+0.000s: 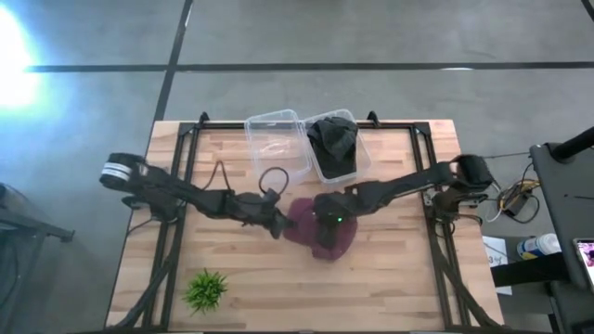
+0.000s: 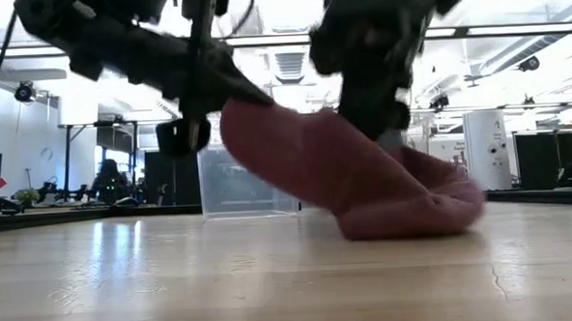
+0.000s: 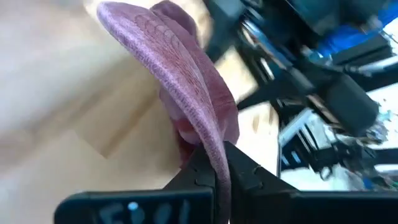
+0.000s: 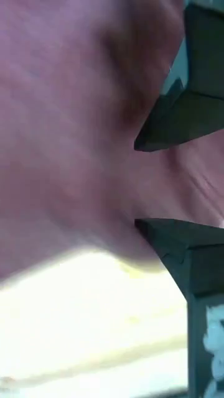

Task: Pick and place caps into container
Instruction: Put the red cap into the left transparent container

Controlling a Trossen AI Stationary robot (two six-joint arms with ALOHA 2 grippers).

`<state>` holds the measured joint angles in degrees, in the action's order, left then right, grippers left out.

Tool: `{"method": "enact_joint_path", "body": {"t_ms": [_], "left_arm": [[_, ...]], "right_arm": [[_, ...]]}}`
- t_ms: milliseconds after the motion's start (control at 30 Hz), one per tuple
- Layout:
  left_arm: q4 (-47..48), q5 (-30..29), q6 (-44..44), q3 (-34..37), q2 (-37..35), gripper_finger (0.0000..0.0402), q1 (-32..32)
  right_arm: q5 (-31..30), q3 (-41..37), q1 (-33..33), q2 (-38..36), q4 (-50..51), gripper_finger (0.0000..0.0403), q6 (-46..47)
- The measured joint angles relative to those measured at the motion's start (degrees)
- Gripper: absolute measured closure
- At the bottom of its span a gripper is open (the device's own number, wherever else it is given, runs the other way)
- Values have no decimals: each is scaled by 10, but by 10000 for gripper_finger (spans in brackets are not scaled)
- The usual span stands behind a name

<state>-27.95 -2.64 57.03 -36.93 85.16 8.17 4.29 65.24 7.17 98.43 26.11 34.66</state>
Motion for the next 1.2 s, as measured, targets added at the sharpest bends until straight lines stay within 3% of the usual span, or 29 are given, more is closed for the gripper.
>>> {"method": "enact_joint_path", "body": {"t_ms": [233, 367, 467, 533, 600, 667, 733, 967, 1200], "left_arm": [[238, -74, -37, -44, -148, 396, -1], [267, -105, -82, -92, -230, 397, 3], [268, -132, -149, -131, -278, 397, 4], [292, -199, -190, -158, -301, 397, 5], [344, -306, -219, -181, -315, 397, 4], [412, -419, -226, -202, -317, 397, 1], [473, -489, -199, -217, -310, 397, -8], [592, -462, -38, -264, -227, 397, -39], [586, -383, -13, -277, -122, 385, -91]], "right_arm": [[3, 66, -1, -143, 174, 220, -34], [-22, 98, 1, -236, 199, 220, -7], [-95, 113, 1, -301, 198, 220, 7], [-165, 117, 0, -333, 201, 220, 9], [-228, 114, 0, -356, 205, 220, 11], [-265, 106, 0, -372, 208, 220, 15], [-288, 99, 0, -381, 211, 220, 17], [-299, 92, -3, -349, 241, 220, 26], [-297, 92, -8, -295, 245, 220, 27]]}}
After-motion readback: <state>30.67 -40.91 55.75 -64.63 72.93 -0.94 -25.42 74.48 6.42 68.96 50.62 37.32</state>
